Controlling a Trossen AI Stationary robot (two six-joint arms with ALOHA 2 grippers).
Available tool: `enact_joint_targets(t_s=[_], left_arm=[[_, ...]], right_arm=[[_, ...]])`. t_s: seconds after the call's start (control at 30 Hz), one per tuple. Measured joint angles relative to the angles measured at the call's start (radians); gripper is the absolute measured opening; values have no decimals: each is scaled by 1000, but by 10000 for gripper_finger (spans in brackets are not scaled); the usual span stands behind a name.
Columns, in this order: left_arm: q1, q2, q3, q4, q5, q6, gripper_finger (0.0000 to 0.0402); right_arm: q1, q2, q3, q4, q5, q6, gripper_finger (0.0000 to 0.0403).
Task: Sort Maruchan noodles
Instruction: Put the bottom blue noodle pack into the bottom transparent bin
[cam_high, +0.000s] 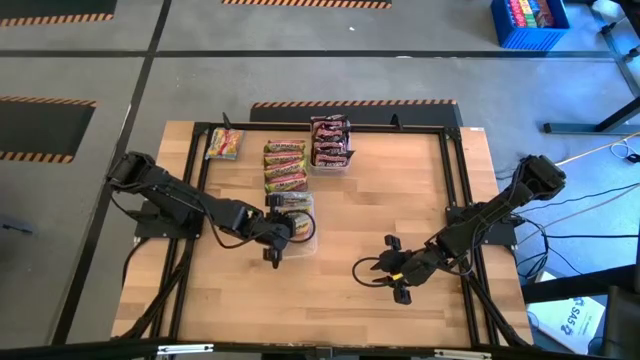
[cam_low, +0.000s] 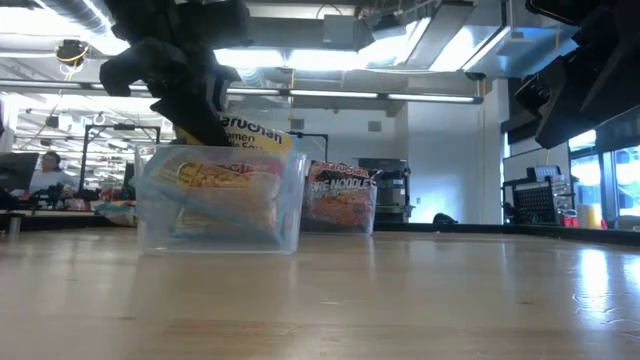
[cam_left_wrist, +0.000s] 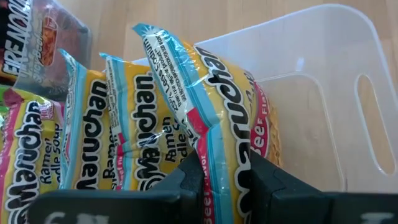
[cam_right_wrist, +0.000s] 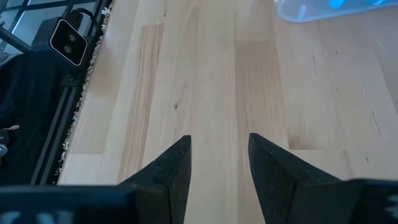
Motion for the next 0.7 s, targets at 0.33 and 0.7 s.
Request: enact_joint_targets(t_s=[0.33,0.7], left_arm=[[0,-1,3,6,2,0,60],[0,-44,3,-20,3,26,60]], right_arm=[[0,0,0,1,26,5,140],[0,0,0,1,90,12,140]])
